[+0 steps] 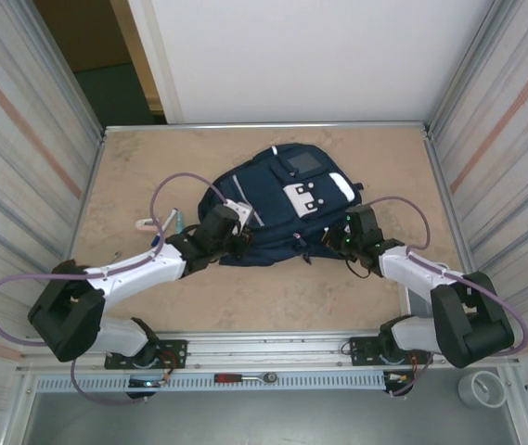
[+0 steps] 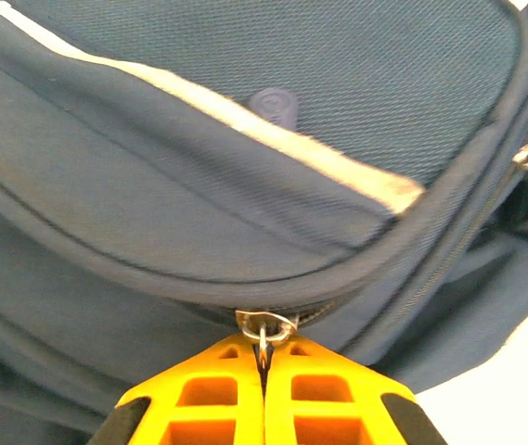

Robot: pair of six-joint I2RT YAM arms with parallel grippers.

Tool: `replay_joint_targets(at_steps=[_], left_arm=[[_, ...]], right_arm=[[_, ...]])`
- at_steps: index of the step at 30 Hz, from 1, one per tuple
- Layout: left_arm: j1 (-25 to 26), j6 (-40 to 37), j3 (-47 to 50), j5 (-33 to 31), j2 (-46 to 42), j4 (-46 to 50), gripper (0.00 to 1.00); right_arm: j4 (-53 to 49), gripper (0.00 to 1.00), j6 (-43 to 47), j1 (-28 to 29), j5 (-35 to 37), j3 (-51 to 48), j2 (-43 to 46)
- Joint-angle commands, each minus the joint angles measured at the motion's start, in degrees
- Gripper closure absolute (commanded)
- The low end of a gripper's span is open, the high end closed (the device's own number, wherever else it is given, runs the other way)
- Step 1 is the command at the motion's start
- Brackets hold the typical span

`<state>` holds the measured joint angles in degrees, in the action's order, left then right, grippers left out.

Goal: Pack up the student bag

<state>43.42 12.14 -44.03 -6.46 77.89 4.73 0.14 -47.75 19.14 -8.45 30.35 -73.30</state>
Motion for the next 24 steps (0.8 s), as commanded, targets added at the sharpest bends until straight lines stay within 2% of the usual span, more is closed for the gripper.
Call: replay_joint_targets(at_steps=[1, 3, 5, 12, 18, 20, 24], left_arm=[[-1.7, -3.0, -2.7, -9.1, 0.8, 6.2, 1.00], [-1.8, -3.9, -3.9, -10.3, 2.0, 7.9, 1.00], [-1.8, -4.9, -4.7, -9.0, 2.8, 8.1, 1.00], [0.0, -7.6, -4.8, 6.2, 2.1, 3.0, 1.00], [4.1, -6.6, -8.3, 12.0, 5.3, 0.3, 1.00], [5.7, -7.0, -10.9, 12.4, 7.8, -0.1, 1.00], [7.6, -7.3, -16.2, 12.1, 13.2, -0.2, 1.00]], right_arm=[[-4.4, 1.00, 7.3, -4.9, 3.3, 2.4, 1.7], [-5.4, 1.00, 10.2, -6.6, 1.6, 4.0, 1.1], [-6.0, 1.00, 12.8, -7.2, -0.4, 6.0, -0.4], [-10.9, 1.00, 19.6, -9.3, -3.3, 17.3, -11.2], [-11.0, 0.99, 18.7, -12.2, -7.1, 27.0, -19.7], [-11.0, 0.95, 18.5, -12.3, -8.6, 30.5, -22.6], [-16.1, 0.78, 21.4, -12.6, -14.3, 37.8, -27.6]])
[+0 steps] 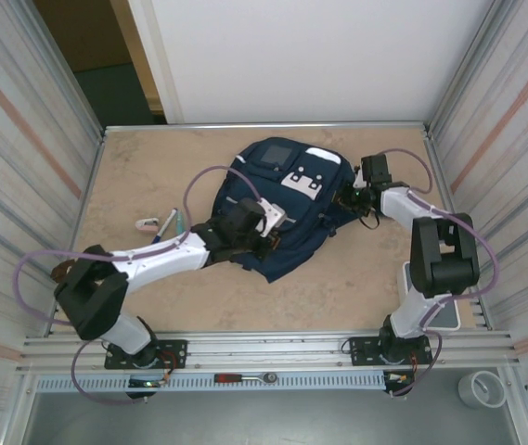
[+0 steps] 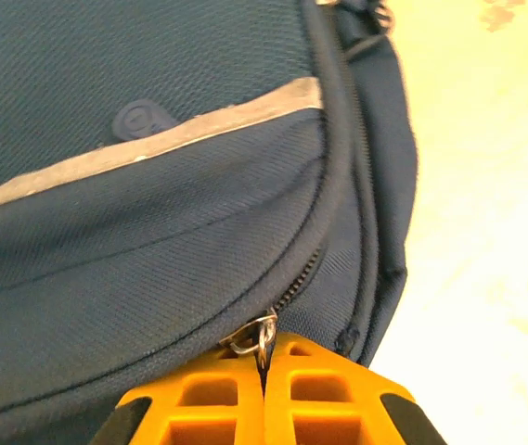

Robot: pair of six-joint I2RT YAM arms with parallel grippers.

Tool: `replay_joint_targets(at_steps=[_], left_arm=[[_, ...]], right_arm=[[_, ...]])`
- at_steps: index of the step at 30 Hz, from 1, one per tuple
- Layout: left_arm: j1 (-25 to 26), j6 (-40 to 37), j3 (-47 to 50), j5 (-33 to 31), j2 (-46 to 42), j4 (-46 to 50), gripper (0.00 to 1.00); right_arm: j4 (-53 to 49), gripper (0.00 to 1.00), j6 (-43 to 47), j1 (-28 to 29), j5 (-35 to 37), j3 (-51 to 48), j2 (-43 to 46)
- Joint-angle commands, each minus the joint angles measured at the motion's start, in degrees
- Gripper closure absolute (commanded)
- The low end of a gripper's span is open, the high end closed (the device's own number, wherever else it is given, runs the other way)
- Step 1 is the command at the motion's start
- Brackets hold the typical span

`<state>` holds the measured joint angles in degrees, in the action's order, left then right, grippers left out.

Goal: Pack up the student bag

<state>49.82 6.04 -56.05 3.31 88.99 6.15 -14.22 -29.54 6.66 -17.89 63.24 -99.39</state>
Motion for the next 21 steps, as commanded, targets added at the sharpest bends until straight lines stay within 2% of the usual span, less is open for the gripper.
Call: replay_joint_targets(at_steps=[1, 5, 9, 13, 15, 17, 18, 21], left_arm=[[1.2, -0.8, -5.0, 2.2, 3.0, -1.4, 1.00], [1.2, 0.2, -5.7, 1.3, 4.1, -1.9, 1.00], [1.2, 0.3, -4.5, 0.9, 3.9, -3.2, 1.00], [1.2, -0.1, -3.7, 0.8, 4.3, -3.5, 1.00], [1.2, -0.1, -3.6, 0.7, 4.6, -3.5, 1.00], [1.2, -0.2, -3.6, 0.6, 4.8, -3.6, 1.00], [1.2, -0.2, -3.5, 0.5, 4.7, -3.6, 1.00], [1.2, -0.5, -3.1, -1.0, 4.2, -3.3, 1.00]], right_arm=[[-2.7, 0.75, 3.7, -0.2, -4.5, 5.1, -1.3], [-2.7, 0.57, 2.8, -0.5, -1.3, -2.6, 5.3], [2.6, 0.39, -2.0, -0.3, -4.4, -15.3, 15.3], [10.5, 0.29, -8.9, 1.4, -11.8, -24.1, 19.3], [12.1, 0.26, -10.5, 3.9, -12.1, -25.5, 18.7], [12.7, 0.29, -11.1, 6.2, -10.0, -26.0, 16.9], [13.3, 0.34, -11.2, 6.8, -9.6, -26.1, 15.9], [16.0, 0.71, -11.6, 6.2, -10.5, -26.7, 13.9]])
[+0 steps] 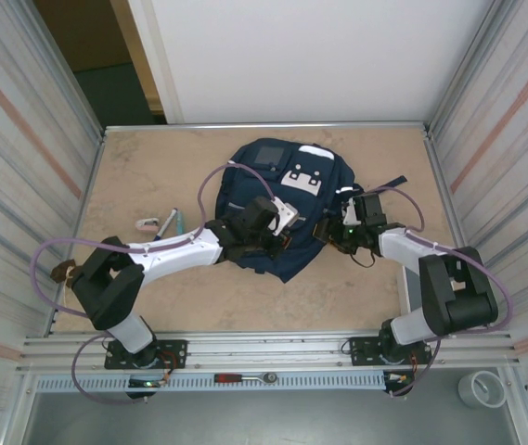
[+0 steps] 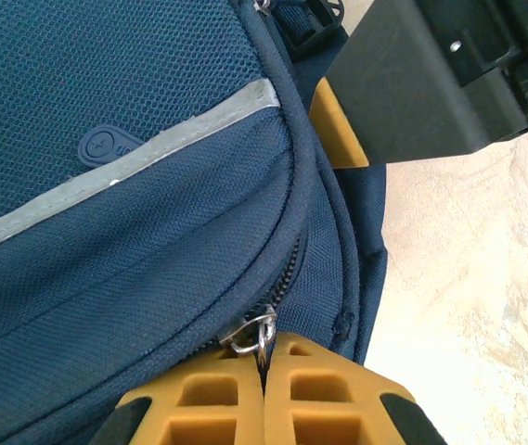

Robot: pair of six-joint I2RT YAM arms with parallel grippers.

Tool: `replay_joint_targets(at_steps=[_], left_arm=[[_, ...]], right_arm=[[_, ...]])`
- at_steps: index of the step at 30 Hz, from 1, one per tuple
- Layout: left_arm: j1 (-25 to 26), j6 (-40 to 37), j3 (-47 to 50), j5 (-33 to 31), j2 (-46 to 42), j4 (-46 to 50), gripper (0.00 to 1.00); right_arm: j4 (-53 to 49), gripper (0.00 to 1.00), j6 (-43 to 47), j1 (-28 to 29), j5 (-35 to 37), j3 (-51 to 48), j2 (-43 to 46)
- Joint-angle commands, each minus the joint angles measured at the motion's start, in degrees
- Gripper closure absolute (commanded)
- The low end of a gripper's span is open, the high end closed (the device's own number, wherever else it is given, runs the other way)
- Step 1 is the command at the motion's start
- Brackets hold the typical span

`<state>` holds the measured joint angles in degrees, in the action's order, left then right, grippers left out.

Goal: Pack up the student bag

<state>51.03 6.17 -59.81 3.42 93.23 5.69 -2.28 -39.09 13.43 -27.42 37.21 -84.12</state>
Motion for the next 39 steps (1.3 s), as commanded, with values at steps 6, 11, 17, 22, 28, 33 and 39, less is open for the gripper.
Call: replay_joint_targets(at_steps=[6, 11, 17, 22, 28, 33, 39], left_arm=[[-0.6, -2.6, 4.3, -9.8, -4.0, -0.2, 1.00], [-3.4, -3.0, 6.1, -18.6, -4.7, 4.8, 1.00], [-5.0, -3.1, 6.6, -17.0, -6.5, 5.2, 1.00], [-2.2, -3.2, 5.7, -8.4, -7.7, 1.8, 1.00], [2.5, -1.6, 0.9, -4.0, -5.2, -0.1, 1.00], [4.6, 0.2, -2.6, -2.1, -2.1, -1.7, 1.00], [5.0, -0.1, -4.0, -2.3, 0.1, -1.8, 1.00]], right_arm=[[-2.0, 1.00, 3.9, -3.9, 5.8, 1.0, 1.9], [-6.2, 1.00, 7.3, -6.2, 7.7, 3.6, 3.8], [-7.1, 1.00, 8.6, -6.5, 4.1, 8.1, 1.8], [-8.6, 1.00, 10.1, -6.5, 2.4, 14.8, -3.0], [-11.8, 0.88, 10.7, -6.6, -1.1, 25.6, -12.5], [-11.4, 0.59, 10.2, -7.7, 4.6, 20.3, -6.2], [-10.3, 0.41, 9.2, -9.4, 5.1, 5.6, 8.1]])
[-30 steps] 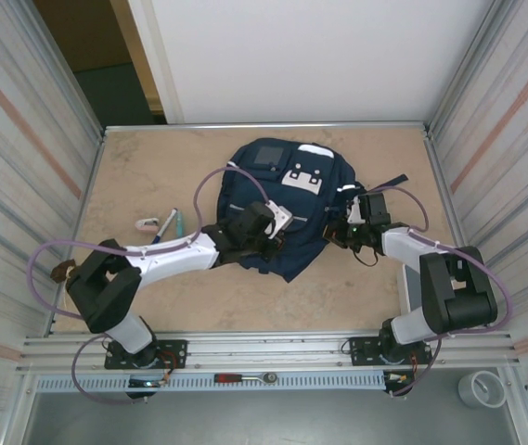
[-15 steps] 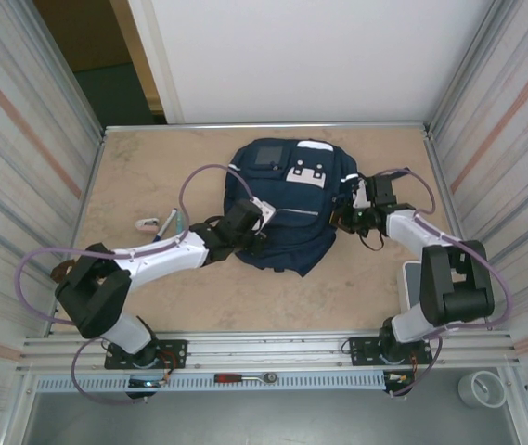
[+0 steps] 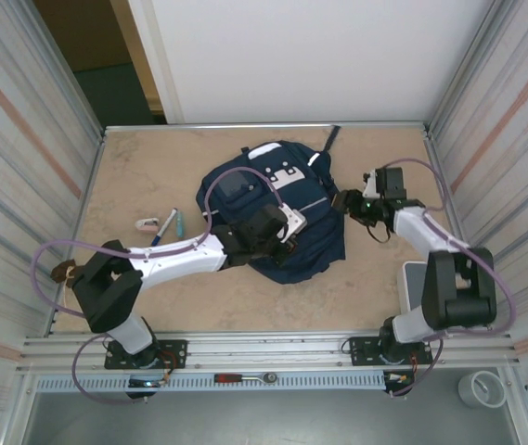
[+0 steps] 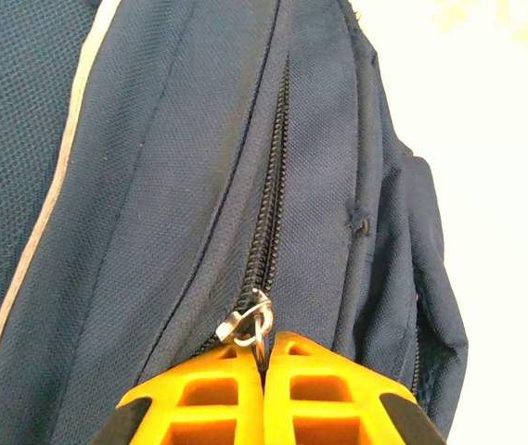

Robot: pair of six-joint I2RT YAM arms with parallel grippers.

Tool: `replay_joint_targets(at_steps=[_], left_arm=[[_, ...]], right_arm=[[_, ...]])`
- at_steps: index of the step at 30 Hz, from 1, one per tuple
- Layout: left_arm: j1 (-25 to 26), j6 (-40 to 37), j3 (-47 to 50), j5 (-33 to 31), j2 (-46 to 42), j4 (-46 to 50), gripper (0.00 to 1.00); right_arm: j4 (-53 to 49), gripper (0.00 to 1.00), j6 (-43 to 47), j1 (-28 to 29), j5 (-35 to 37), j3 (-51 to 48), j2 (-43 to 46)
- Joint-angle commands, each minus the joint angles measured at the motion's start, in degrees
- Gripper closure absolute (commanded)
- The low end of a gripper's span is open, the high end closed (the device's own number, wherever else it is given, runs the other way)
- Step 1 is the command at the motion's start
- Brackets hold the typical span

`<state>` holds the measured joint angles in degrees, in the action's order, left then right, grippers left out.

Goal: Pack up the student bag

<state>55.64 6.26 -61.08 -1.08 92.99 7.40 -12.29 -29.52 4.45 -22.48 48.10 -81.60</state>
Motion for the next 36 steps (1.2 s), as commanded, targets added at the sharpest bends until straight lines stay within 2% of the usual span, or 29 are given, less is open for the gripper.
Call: replay_joint_targets(at_steps=[1, 3, 6, 11, 13, 15, 17, 18, 20, 27, 31, 36], left_arm=[[0.3, -0.3, -2.9, 2.1, 0.4, -3.5, 1.00], [0.3, -0.6, -3.0, 2.2, 0.8, -3.7, 1.00], [0.3, -0.9, -3.5, 2.4, 1.6, -3.8, 1.00], [0.3, -0.7, -3.6, 2.5, 2.3, -3.8, 1.00], [0.3, -0.7, -3.1, 2.1, 2.2, -3.9, 1.00], [0.3, -0.9, -2.3, 1.5, 1.7, -3.7, 1.00], [0.3, -1.1, -1.0, -0.4, 0.8, -3.3, 1.00], [0.3, -1.2, -0.4, -1.2, 0.4, -2.9, 1.00], [0.3, -1.8, 1.4, -3.6, -1.1, -2.1, 1.00], [-2.0, -1.9, 8.8, -8.0, -7.5, -0.4, 1.00], [-4.1, -1.9, 12.9, -7.4, -12.0, -0.3, 1.00], [-6.5, -2.7, 16.4, -3.2, -16.6, -0.4, 1.00]], right_arm=[[1.1, 0.38, -1.2, -0.3, -0.9, -7.6, 7.8], [4.6, 0.35, -3.7, 0.2, -4.8, -12.2, 12.0], [8.4, 0.33, -7.1, 2.5, -5.8, -15.5, 13.8], [12.2, 0.32, -8.8, 7.0, -3.9, -15.5, 10.4], [13.4, 0.35, -9.2, 7.8, -3.5, -14.7, 8.3], [13.6, 0.50, -8.8, 7.9, -3.2, -14.0, 6.7], [13.1, 0.76, -8.3, 7.3, -2.1, -13.8, 6.2], [12.6, 0.85, -8.0, 6.9, -1.5, -13.8, 6.1], [11.2, 0.99, -7.3, 5.5, 0.0, -13.9, 6.6], [10.4, 1.00, -7.6, 3.0, 2.3, -15.9, 10.4], [9.9, 1.00, -7.3, 2.3, 3.1, -16.1, 11.0], [10.0, 1.00, -7.2, 1.7, 3.2, -16.0, 10.5]])
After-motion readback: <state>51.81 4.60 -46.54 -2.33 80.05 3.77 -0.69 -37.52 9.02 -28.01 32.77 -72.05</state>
